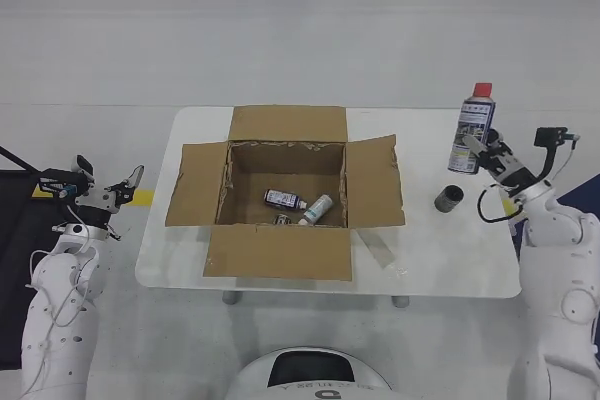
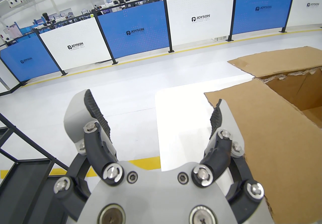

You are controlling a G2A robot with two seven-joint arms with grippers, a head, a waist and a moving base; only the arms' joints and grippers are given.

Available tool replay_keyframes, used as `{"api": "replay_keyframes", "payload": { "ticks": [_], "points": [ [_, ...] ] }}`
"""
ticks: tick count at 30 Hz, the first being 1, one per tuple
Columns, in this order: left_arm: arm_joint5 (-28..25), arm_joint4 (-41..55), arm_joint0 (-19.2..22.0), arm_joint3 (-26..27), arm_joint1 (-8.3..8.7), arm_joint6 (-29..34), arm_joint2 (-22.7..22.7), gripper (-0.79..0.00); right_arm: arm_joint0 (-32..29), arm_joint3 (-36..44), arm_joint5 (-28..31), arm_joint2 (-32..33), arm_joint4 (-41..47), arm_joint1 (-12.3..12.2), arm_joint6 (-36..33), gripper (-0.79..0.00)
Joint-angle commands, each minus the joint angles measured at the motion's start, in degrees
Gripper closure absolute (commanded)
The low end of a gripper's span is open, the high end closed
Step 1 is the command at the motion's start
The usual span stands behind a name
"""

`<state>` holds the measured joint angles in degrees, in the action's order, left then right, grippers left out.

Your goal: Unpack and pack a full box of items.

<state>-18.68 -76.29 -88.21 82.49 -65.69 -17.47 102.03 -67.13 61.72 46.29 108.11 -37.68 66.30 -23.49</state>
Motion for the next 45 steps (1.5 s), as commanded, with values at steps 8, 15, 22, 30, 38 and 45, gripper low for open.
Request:
{"api": "replay_keyframes", "payload": {
  "ticks": [8, 15, 22, 30, 38, 45],
  "points": [
    [0.0, 0.0, 0.0, 0.0, 0.0, 0.0, 0.0, -0.785, 4.6, -11.4, -7.2, 1.4, -7.4, -1.9, 0.9, 0.0],
    [0.0, 0.0, 0.0, 0.0, 0.0, 0.0, 0.0, -0.785, 5.0, -11.8, -7.0, 4.6, -8.2, -4.0, -2.3, 0.0],
    [0.0, 0.0, 0.0, 0.0, 0.0, 0.0, 0.0, -0.785, 5.1, -5.7, -5.0, 0.4, -2.0, -3.8, -8.6, 0.0],
    [0.0, 0.0, 0.0, 0.0, 0.0, 0.0, 0.0, -0.785, 5.0, 4.7, -13.4, -10.7, -0.7, -2.6, -19.5, 0.0],
    [0.0, 0.0, 0.0, 0.0, 0.0, 0.0, 0.0, -0.785, 8.7, 1.5, -21.7, -17.2, -1.7, -2.2, -24.7, 0.0],
    [0.0, 0.0, 0.0, 0.0, 0.0, 0.0, 0.0, -0.785, 13.4, -4.9, -25.9, -22.0, -3.0, -1.6, -24.9, 0.0]
  ]
}}
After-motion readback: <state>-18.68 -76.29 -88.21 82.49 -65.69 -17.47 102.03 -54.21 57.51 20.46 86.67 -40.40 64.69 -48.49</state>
